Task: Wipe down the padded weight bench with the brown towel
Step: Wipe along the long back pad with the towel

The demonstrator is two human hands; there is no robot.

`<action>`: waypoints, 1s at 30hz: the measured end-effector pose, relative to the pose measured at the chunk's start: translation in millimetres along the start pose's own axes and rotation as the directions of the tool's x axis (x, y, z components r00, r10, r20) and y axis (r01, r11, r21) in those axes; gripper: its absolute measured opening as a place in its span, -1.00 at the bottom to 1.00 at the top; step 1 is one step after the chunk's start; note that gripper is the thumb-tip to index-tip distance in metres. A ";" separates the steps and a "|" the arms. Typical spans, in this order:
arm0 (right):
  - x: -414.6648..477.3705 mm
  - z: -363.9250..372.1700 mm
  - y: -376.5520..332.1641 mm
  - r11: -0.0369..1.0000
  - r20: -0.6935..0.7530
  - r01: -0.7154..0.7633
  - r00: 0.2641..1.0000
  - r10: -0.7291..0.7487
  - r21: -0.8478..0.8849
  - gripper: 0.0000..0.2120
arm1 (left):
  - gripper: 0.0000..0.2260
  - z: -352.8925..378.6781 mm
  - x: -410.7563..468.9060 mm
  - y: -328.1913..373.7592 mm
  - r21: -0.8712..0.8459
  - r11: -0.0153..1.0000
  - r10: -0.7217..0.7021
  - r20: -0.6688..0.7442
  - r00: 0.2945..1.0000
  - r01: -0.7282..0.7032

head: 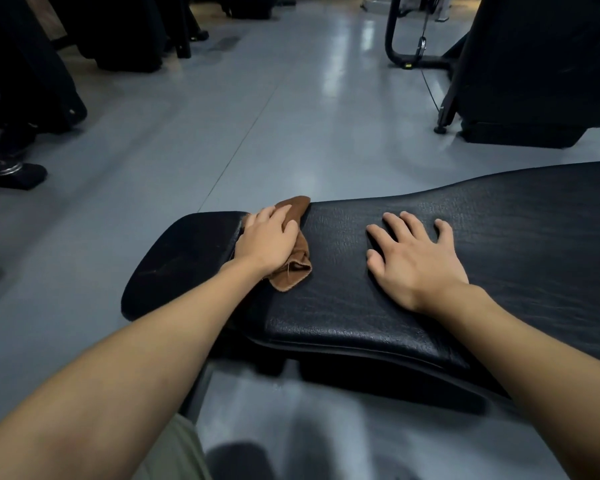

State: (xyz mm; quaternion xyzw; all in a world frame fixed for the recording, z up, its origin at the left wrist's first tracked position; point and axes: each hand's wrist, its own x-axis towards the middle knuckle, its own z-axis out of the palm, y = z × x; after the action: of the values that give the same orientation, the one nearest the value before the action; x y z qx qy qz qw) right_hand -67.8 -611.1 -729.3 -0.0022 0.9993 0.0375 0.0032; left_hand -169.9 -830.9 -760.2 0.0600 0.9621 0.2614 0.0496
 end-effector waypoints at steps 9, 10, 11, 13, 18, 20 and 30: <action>-1.4 -1.8 -0.6 1.000 0.010 -0.005 1.000 0.005 0.003 -0.48 | -0.57 3.1 -82.0 -16.5 0.007 1.000 0.008 -0.065 0.998 -0.008; -1.8 -2.1 -1.0 1.000 0.009 -0.005 1.000 0.005 0.002 -0.48 | -0.57 5.0 -91.7 -18.4 0.009 1.000 0.019 -0.084 0.996 -0.019; -2.0 -1.9 -1.2 1.000 0.007 -0.005 1.000 0.005 0.003 -0.49 | -0.58 6.9 -101.6 -20.0 0.010 1.000 0.027 -0.099 0.995 -0.026; -2.1 -1.3 -1.1 1.000 0.004 -0.008 1.000 0.008 0.004 -0.49 | -0.57 11.1 -122.6 -22.6 0.017 0.999 0.041 -0.117 0.992 -0.040; -1.3 -0.1 -0.5 1.000 0.006 -0.004 1.000 0.004 -0.001 -0.48 | -0.39 21.9 -162.9 -13.2 0.109 0.990 0.110 -0.153 0.982 -0.094; -0.8 -0.4 -0.2 1.000 0.002 -0.001 1.000 0.001 0.003 -0.49 | -0.38 23.2 -162.5 -3.9 0.152 0.982 0.137 -0.143 0.980 -0.115; -24.5 -23.4 -15.7 0.941 -0.343 0.115 0.939 0.001 0.319 -0.56 | -0.71 20.5 -122.0 34.5 -0.215 0.907 0.314 -0.224 0.923 -0.361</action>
State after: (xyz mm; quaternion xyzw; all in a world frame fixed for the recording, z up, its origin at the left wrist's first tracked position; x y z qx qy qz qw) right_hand -43.4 -628.4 -706.9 -0.0374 0.9761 -0.1339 -0.1671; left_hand -43.7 -808.5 -752.4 0.1946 0.8962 0.3908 -0.0787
